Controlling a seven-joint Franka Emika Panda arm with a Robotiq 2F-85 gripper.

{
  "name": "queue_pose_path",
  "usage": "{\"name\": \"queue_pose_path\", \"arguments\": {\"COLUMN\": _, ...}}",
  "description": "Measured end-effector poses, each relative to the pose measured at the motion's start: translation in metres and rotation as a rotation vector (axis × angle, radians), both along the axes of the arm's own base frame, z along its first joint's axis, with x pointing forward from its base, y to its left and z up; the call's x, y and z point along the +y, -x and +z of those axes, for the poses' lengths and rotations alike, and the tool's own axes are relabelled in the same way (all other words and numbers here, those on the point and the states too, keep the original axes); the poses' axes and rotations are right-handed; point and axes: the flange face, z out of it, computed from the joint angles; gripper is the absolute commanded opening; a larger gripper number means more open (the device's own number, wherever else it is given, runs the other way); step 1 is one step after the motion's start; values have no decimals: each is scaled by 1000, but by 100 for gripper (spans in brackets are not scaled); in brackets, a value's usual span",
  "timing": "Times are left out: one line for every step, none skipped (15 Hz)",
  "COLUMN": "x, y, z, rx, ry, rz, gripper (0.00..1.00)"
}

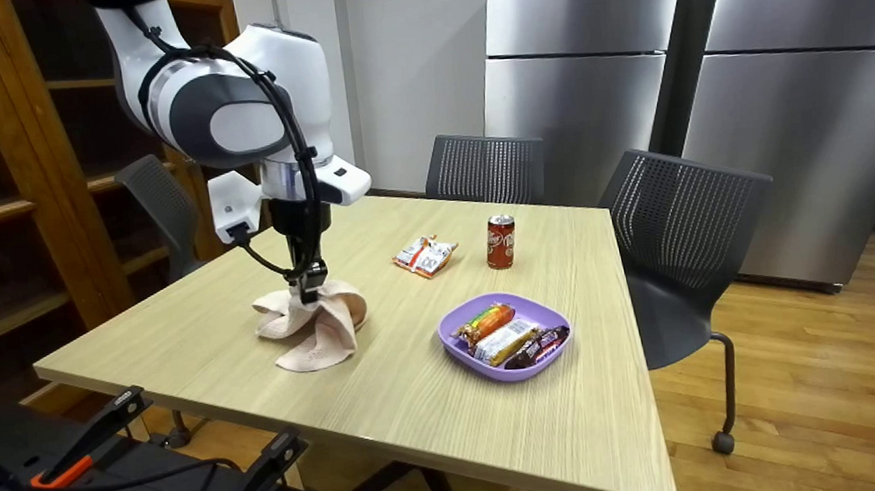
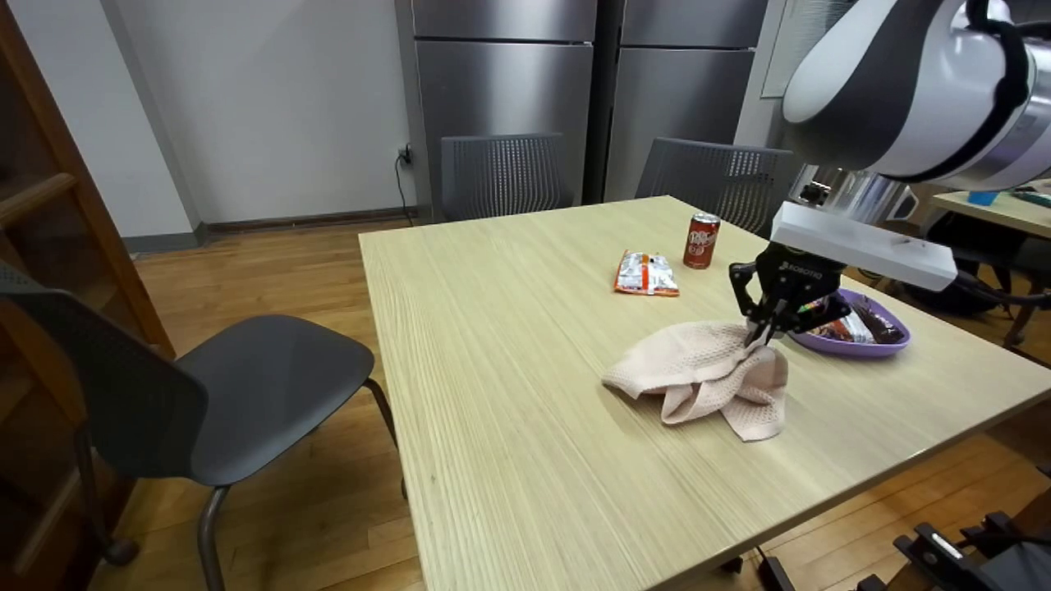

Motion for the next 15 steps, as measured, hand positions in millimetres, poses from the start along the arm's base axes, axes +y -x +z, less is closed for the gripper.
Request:
{"name": "queue_pose_path", "arguments": {"x": -4, "y": -1, "z": 4, "rx": -4, "ry": 9, "rz": 5, "gripper": 1}}
{"name": "queue_pose_path", "arguments": {"x": -9, "y": -3, "z": 8, "rx": -10, "ry": 17, "rz": 9, "gripper": 1}}
{"name": "queue_pose_path", "arguments": {"x": -12, "y": -4, "z": 12, "rx": -16, "ry": 25, "rz": 14, "gripper": 1}}
{"name": "queue_pose_path", "arguments": {"x": -16, "y": -6, "z": 16, "rx": -22, "ry": 34, "rz": 21, "gripper": 1}}
{"name": "queue_pose_path", "arguments": {"x": -20, "y": -8, "z": 20, "rx": -30, "ry": 42, "rz": 25, "gripper": 1}}
{"name": "queue_pose_path", "arguments": {"x": -24, "y": -10, "z": 24, "rx": -37, "ry": 48, "rz": 30, "gripper": 1}}
{"name": "queue_pose_path", "arguments": {"x": -27, "y": -13, "z": 28, "rx": -43, "ry": 53, "rz": 32, "gripper": 1}}
{"name": "queue_pose_path", "arguments": {"x": -31, "y": -16, "z": 32, "rx": -49, "ry": 57, "rz": 34, "gripper": 1}}
{"name": "queue_pose_path", "arguments": {"x": -34, "y": -19, "z": 35, "rx": -53, "ry": 58, "rz": 36, "gripper": 1}}
{"name": "queue_pose_path", "arguments": {"x": -36, "y": -23, "z": 37, "rx": -56, "ry": 58, "rz": 40, "gripper": 1}}
{"name": "queue_pose_path", "arguments": {"x": -38, "y": -26, "z": 40, "rx": -60, "ry": 58, "rz": 44, "gripper": 1}}
{"name": "queue_pose_path", "arguments": {"x": -41, "y": -30, "z": 43, "rx": -64, "ry": 57, "rz": 51, "gripper": 1}}
{"name": "queue_pose_path", "arguments": {"x": -43, "y": -34, "z": 46, "rx": -69, "ry": 58, "rz": 57, "gripper": 1}}
{"name": "queue_pose_path", "arguments": {"x": -45, "y": -37, "z": 48, "rx": -74, "ry": 58, "rz": 64, "gripper": 1}}
{"name": "queue_pose_path", "arguments": {"x": -47, "y": -41, "z": 51, "rx": -78, "ry": 58, "rz": 69, "gripper": 1}}
